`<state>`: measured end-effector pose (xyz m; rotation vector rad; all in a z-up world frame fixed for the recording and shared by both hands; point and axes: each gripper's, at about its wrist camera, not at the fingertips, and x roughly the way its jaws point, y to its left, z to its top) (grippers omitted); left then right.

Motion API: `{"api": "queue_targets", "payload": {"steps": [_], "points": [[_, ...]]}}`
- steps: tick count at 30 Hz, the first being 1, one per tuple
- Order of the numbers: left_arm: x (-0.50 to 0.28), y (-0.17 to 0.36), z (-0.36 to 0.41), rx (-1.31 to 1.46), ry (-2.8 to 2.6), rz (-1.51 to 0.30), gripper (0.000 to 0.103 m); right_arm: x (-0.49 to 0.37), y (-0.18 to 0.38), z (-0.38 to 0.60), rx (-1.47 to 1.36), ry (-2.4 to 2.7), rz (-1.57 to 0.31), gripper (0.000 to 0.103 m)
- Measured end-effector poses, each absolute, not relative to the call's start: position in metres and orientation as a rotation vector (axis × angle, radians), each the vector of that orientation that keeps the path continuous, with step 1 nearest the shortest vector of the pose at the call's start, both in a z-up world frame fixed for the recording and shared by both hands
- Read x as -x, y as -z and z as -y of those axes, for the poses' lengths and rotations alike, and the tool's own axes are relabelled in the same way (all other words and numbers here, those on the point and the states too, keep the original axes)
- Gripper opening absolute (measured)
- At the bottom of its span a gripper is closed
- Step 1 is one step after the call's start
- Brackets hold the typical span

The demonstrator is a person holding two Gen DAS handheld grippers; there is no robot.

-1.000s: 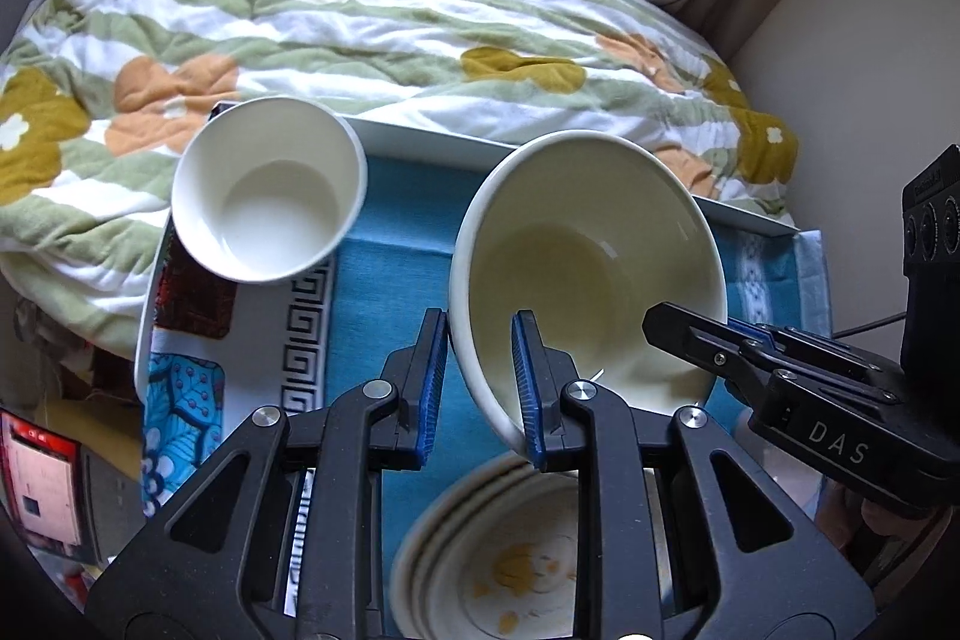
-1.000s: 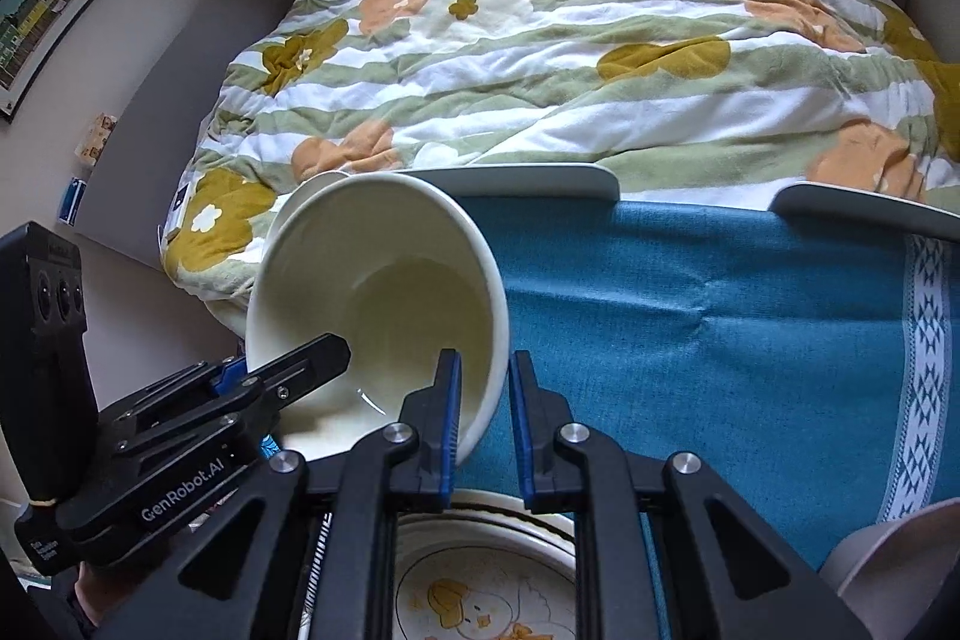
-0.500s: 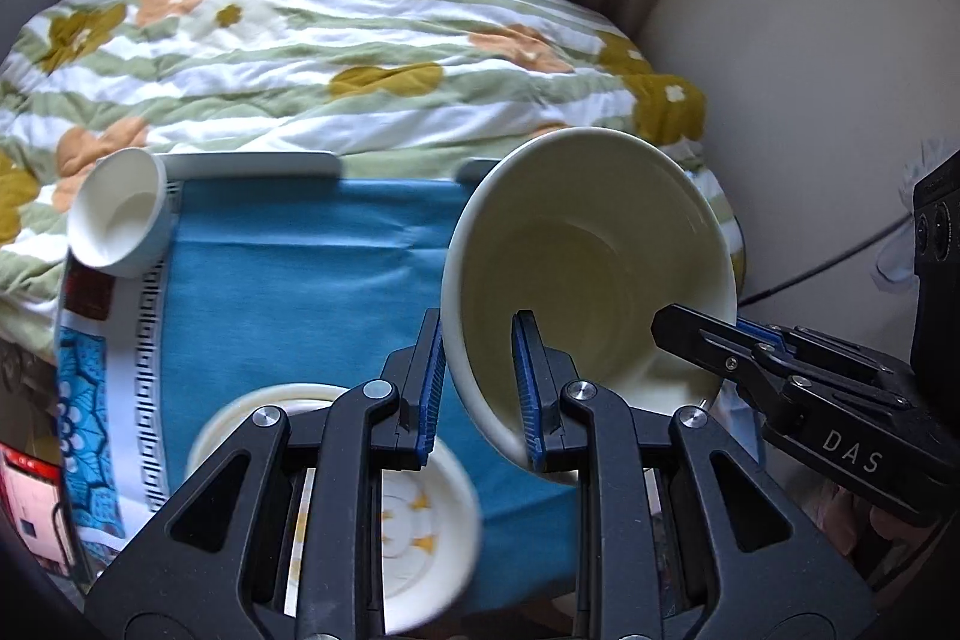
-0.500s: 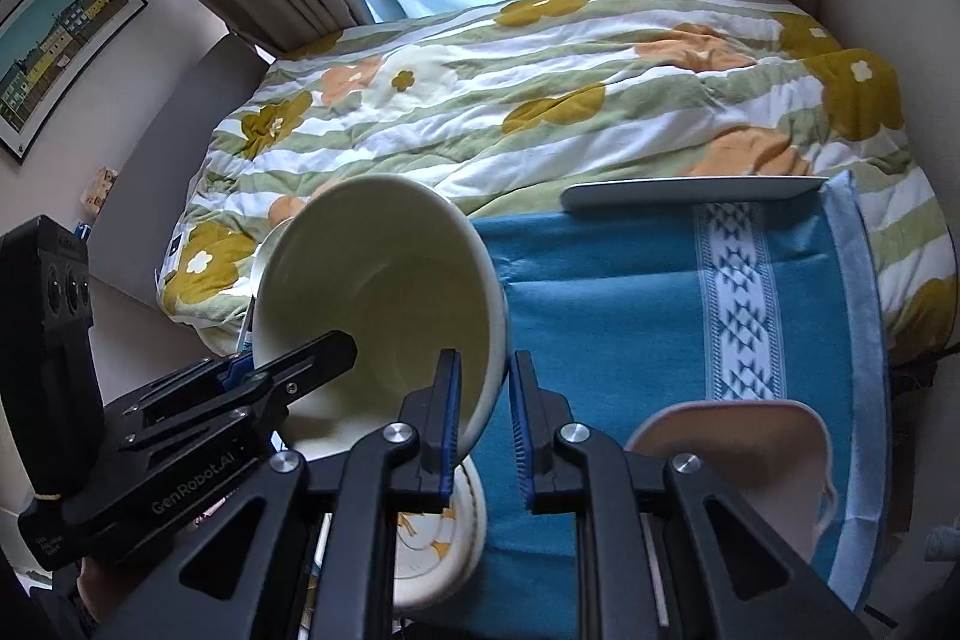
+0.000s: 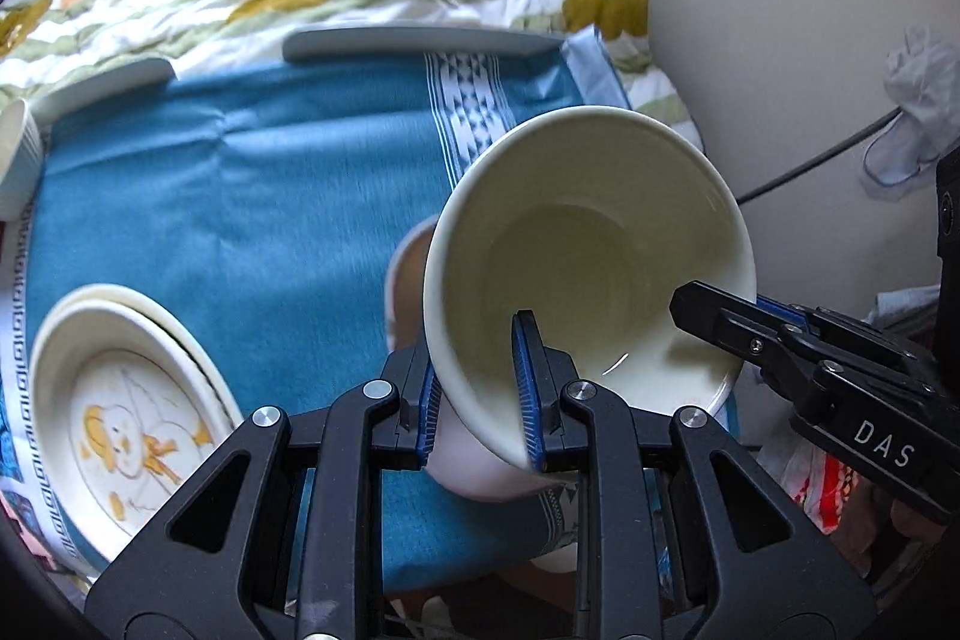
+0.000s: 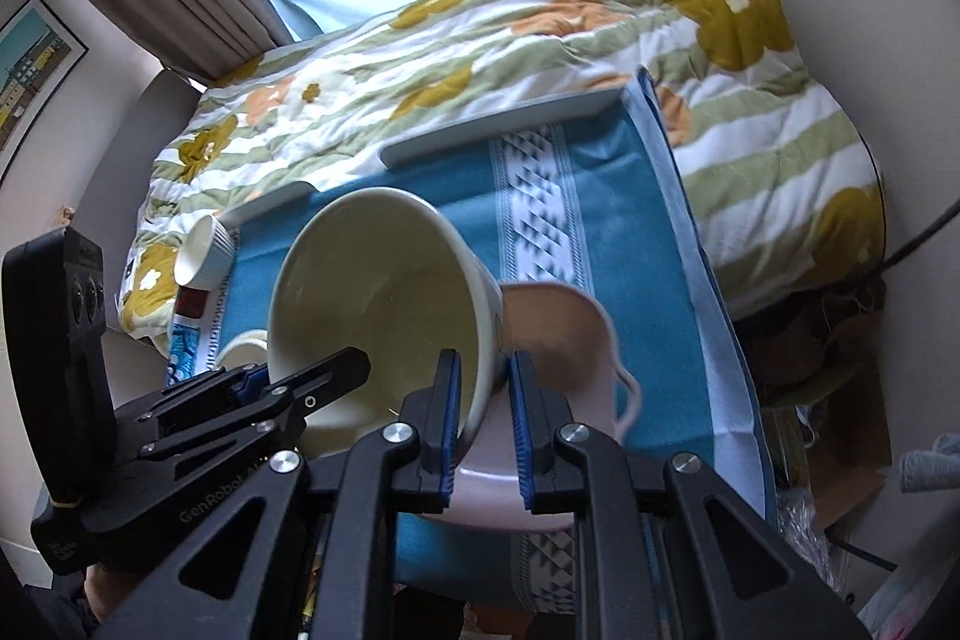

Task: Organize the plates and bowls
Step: 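Lift the cream bowl and lower it into the mauve dish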

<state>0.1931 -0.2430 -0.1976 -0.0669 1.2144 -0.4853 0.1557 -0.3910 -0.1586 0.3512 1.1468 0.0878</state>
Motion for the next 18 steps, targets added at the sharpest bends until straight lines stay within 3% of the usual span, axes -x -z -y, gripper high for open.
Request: {"api": "queue_targets", "payload": {"steps": [9, 18], "points": [[-0.192, 0.249, 0.26, -0.007, 0.446, -1.319, 0.02, -0.15, 0.219, 0.406, -0.375, -0.087, -1.244, 0.015], [-0.198, 0.259, 0.269, -0.086, 0.411, -1.324, 0.02, -0.151, 0.231, 0.408, -0.372, -0.084, -1.261, 0.015]]}}
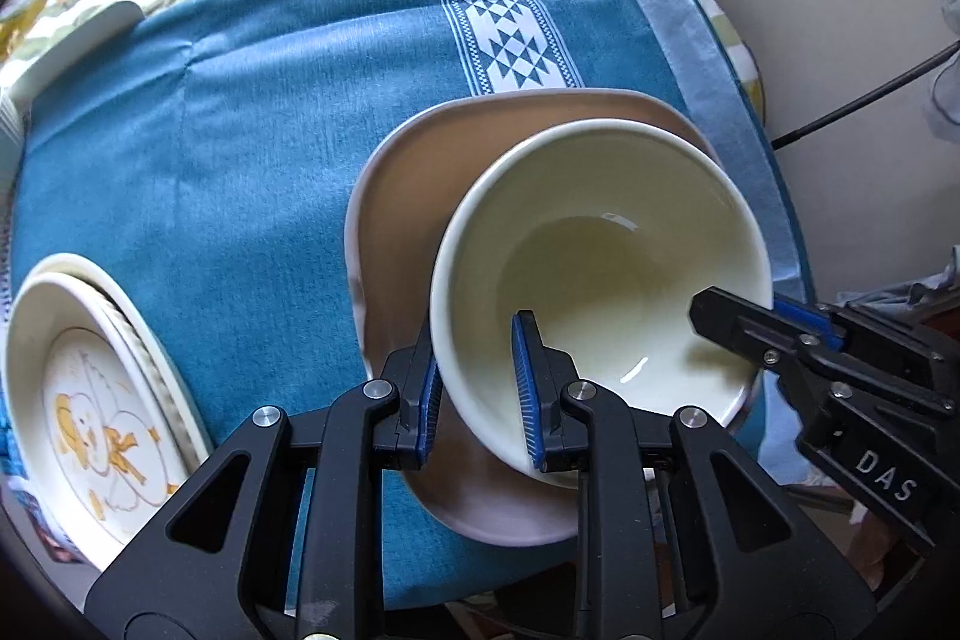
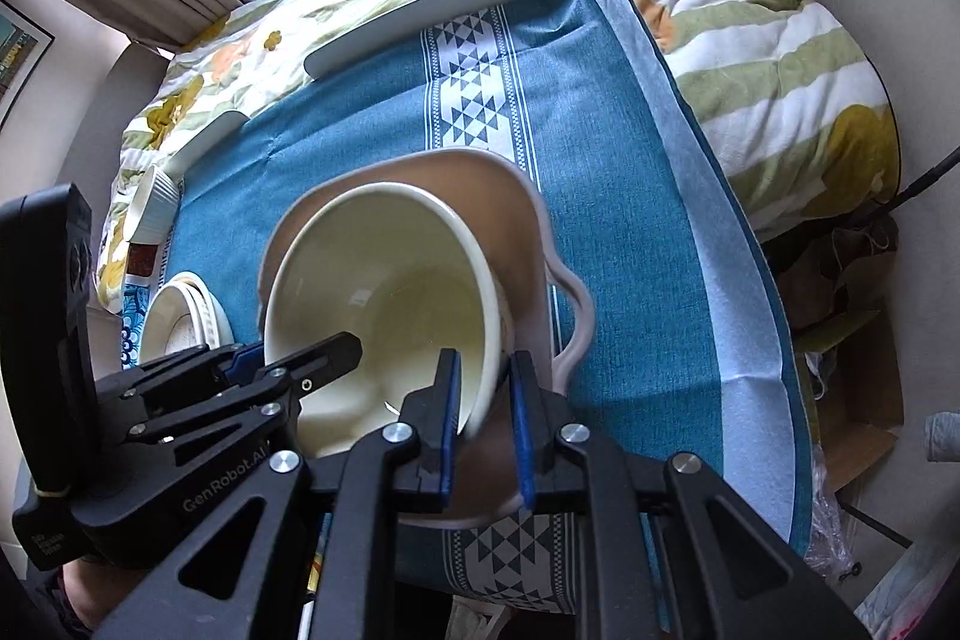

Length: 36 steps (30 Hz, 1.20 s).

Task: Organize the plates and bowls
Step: 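Lift the cream bowl and lower it into the mauve dish, then open both grippers and move them toward the small white bowl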

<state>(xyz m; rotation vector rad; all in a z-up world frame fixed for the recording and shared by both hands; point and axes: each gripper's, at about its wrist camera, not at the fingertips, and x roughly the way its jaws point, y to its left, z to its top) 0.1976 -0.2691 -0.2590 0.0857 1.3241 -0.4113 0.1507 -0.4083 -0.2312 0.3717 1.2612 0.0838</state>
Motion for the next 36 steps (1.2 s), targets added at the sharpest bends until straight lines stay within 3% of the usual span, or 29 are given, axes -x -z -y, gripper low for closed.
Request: {"api": "queue_targets", "payload": {"steps": [20, 30, 31, 33, 34, 35, 36], "points": [[-0.192, 0.233, 0.266, -0.125, 0.41, -1.26, 0.02, -0.142, 0.213, 0.42, -0.391, -0.074, -1.218, 0.015], [-0.192, 0.139, 0.196, -0.004, 0.358, -1.081, 0.021, -0.156, 0.118, 0.394, -0.33, -0.198, -1.035, 0.015], [-0.194, 0.127, 0.184, 0.008, 0.343, -1.058, 0.028, -0.161, 0.106, 0.387, -0.314, -0.212, -1.014, 0.015], [-0.198, 0.108, 0.159, 0.027, 0.296, -1.007, 0.065, -0.169, 0.089, 0.373, -0.286, -0.234, -0.98, 0.016], [-0.2, 0.1, 0.148, 0.031, 0.267, -0.981, 0.094, -0.175, 0.081, 0.363, -0.272, -0.25, -0.959, 0.028], [-0.202, 0.093, 0.137, 0.032, 0.237, -0.95, 0.103, -0.181, 0.074, 0.352, -0.259, -0.273, -0.938, 0.054], [-0.203, 0.086, 0.124, 0.032, 0.207, -0.914, 0.103, -0.187, 0.069, 0.342, -0.247, -0.295, -0.92, 0.069]]}}
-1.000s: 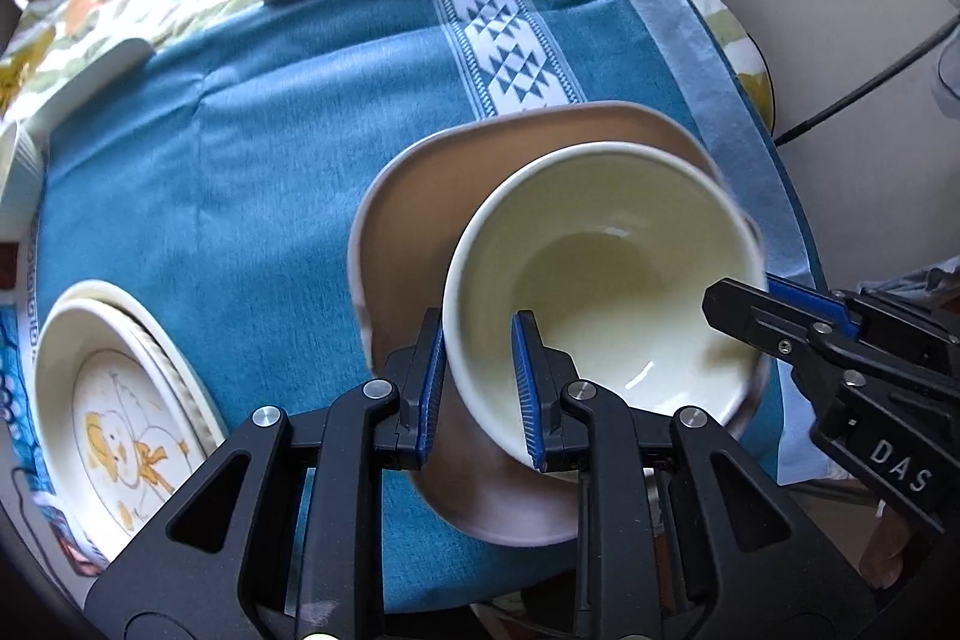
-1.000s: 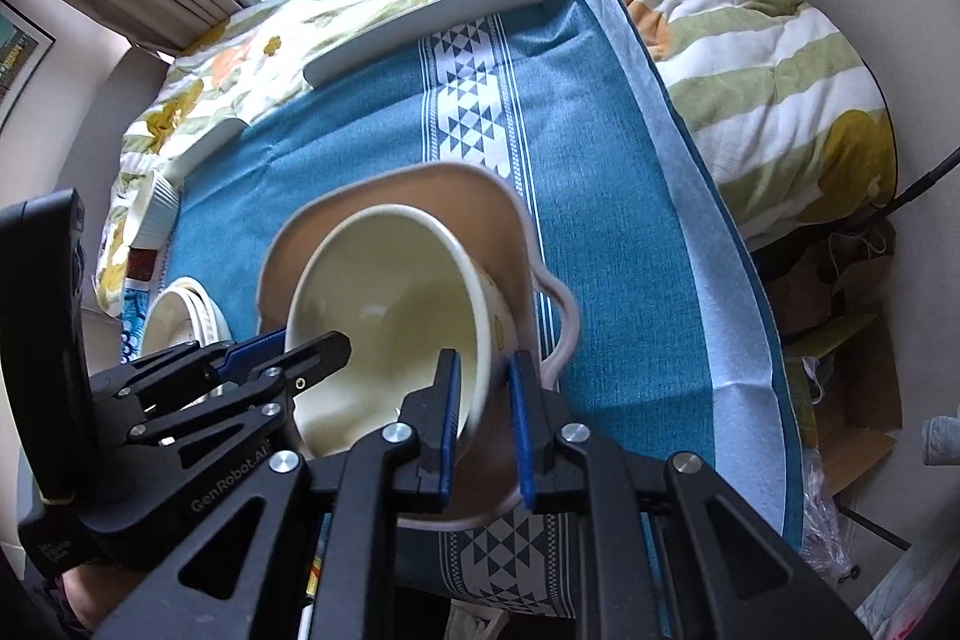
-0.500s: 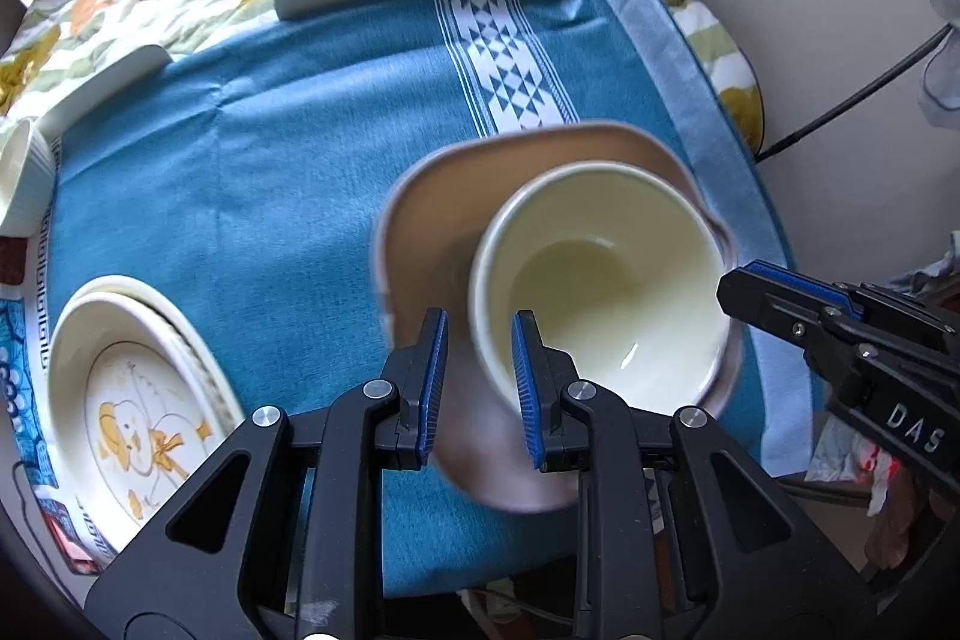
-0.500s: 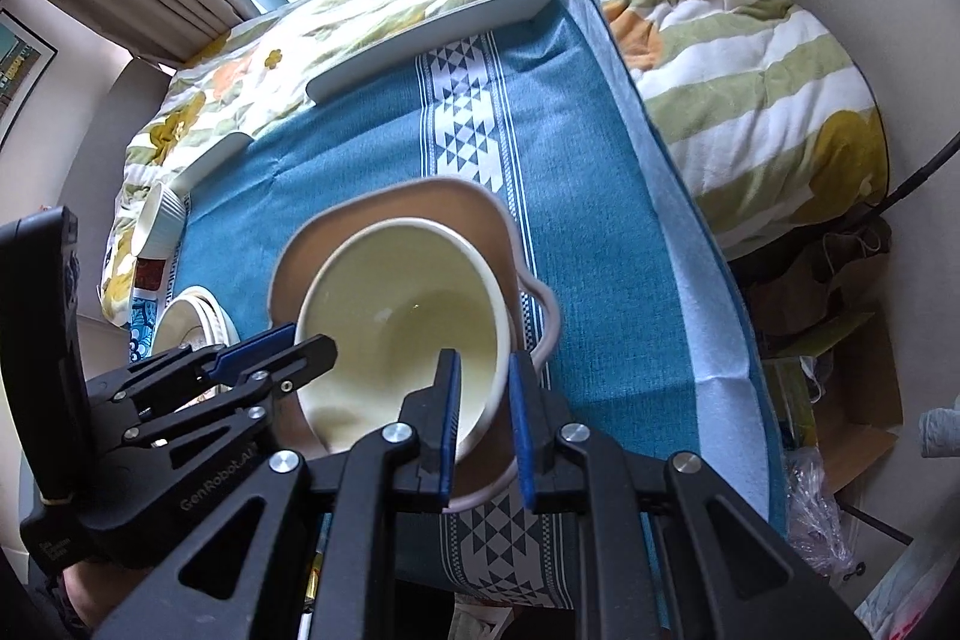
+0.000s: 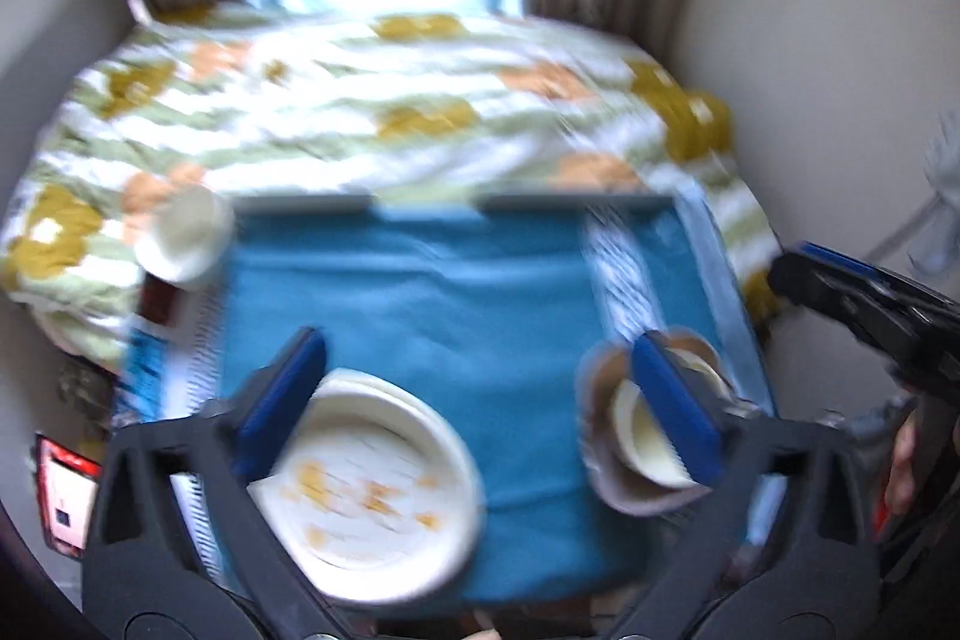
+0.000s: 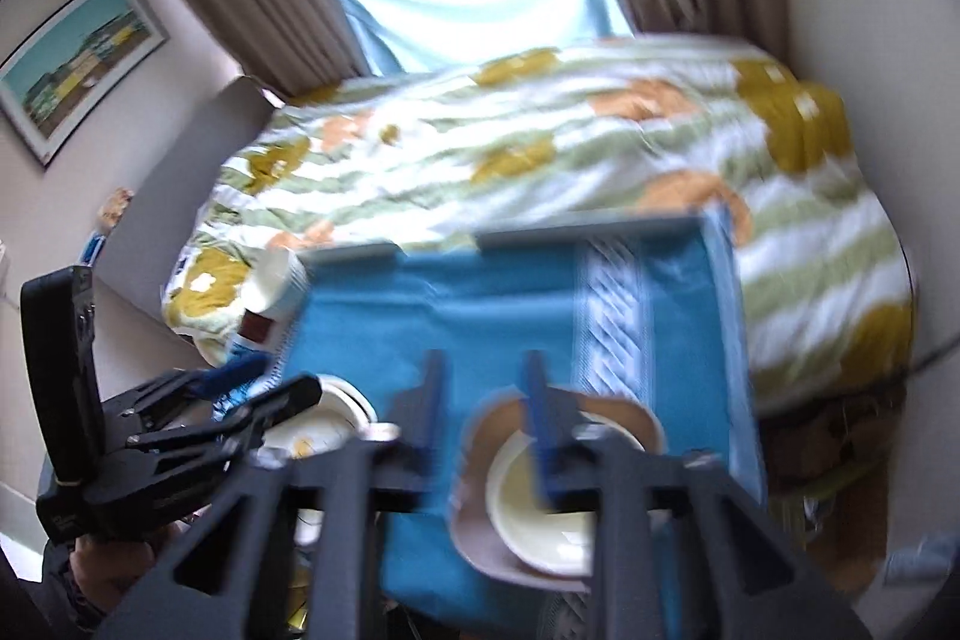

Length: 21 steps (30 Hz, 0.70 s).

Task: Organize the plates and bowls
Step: 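Open both grippers and move them toward the small white bowl, then close both grippers on the rim of the small white bowl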

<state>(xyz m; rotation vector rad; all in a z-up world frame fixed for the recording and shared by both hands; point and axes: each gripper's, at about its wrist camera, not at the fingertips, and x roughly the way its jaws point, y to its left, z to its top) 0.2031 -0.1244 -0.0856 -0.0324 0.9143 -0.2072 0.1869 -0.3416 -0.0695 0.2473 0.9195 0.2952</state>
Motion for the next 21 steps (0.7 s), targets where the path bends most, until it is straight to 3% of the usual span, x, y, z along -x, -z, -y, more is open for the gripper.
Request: {"api": "queue_targets", "payload": {"steps": [1, 2, 8, 15, 17, 21], "points": [[-0.206, 0.081, 0.111, 0.029, 0.181, -0.896, 0.103, -0.193, 0.066, 0.332, -0.238, -0.314, -0.905, 0.094], [-0.211, 0.079, 0.097, 0.028, 0.156, -0.894, 0.103, -0.198, 0.063, 0.323, -0.225, -0.33, -0.892, 0.101], [-0.241, 0.086, 0.008, 0.125, 0.055, -0.915, 0.103, -0.239, 0.048, 0.25, -0.108, -0.42, -0.714, 0.102], [-0.291, 0.135, -0.093, 0.325, -0.012, -0.996, 0.098, -0.329, 0.099, 0.14, -0.066, -0.525, -0.995, 0.102], [-0.304, 0.157, -0.113, 0.373, -0.026, -1.031, 0.088, -0.348, 0.118, 0.113, -0.028, -0.535, -1.039, 0.102], [-0.321, 0.197, -0.143, 0.498, -0.051, -1.087, 0.082, -0.384, 0.167, 0.067, -0.011, -0.58, -1.154, 0.102]]}}
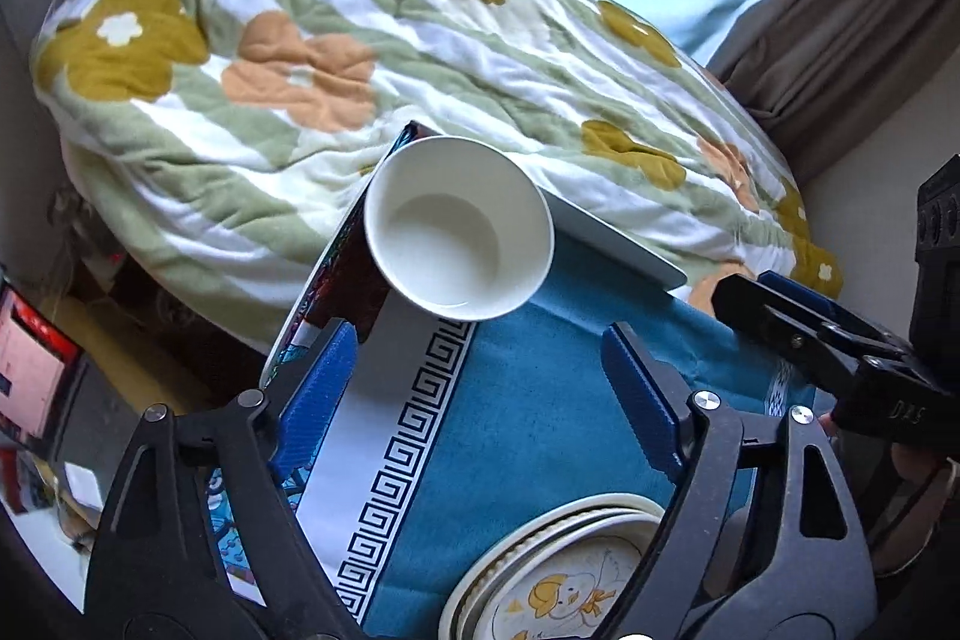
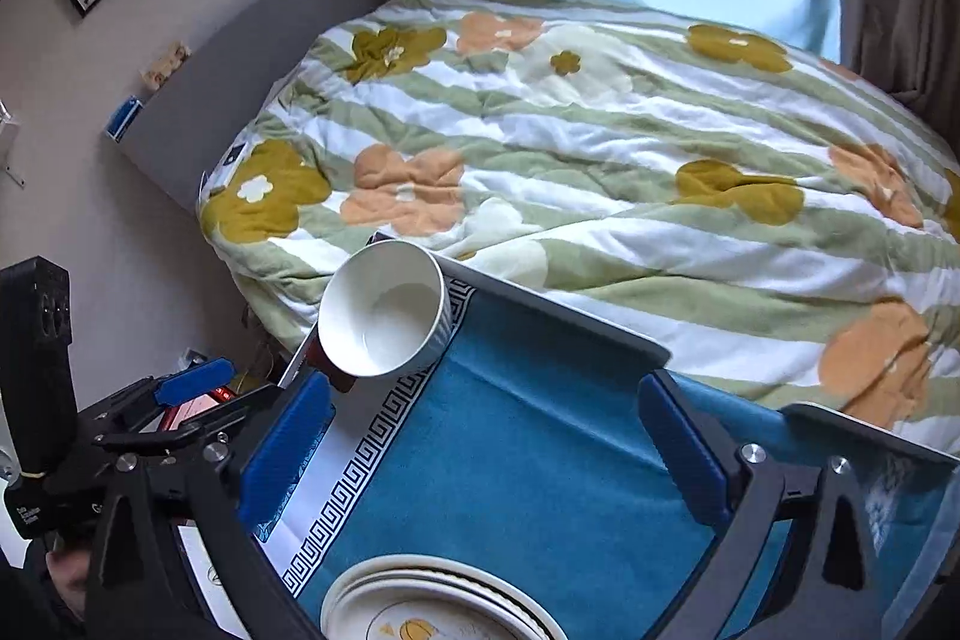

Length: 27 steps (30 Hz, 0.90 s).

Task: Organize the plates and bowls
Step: 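Close both grippers on the rim of the small white bowl, then lift the small white bowl and lower it into the cream bowl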

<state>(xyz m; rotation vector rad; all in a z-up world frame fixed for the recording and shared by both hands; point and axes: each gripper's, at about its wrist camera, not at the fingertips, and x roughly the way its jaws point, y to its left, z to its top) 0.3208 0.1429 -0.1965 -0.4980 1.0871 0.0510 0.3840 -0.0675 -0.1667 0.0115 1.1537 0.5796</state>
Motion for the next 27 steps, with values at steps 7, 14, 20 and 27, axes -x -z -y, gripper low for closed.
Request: {"api": "queue_targets", "payload": {"steps": [7, 14, 20, 27], "points": [[-0.343, 0.236, -0.161, 0.564, -0.057, -1.133, 0.073, -0.42, 0.216, 0.034, -0.029, -0.627, -1.272, 0.088], [-0.359, 0.261, -0.17, 0.59, -0.061, -1.165, 0.061, -0.438, 0.24, 0.013, -0.045, -0.678, -1.333, 0.059], [-0.371, 0.276, -0.172, 0.6, -0.053, -1.183, 0.041, -0.443, 0.258, 0.002, -0.055, -0.707, -1.375, 0.04], [-0.376, 0.291, -0.179, 0.582, -0.09, -1.192, 0.024, -0.447, 0.273, -0.004, -0.072, -0.724, -1.39, 0.021]]}}
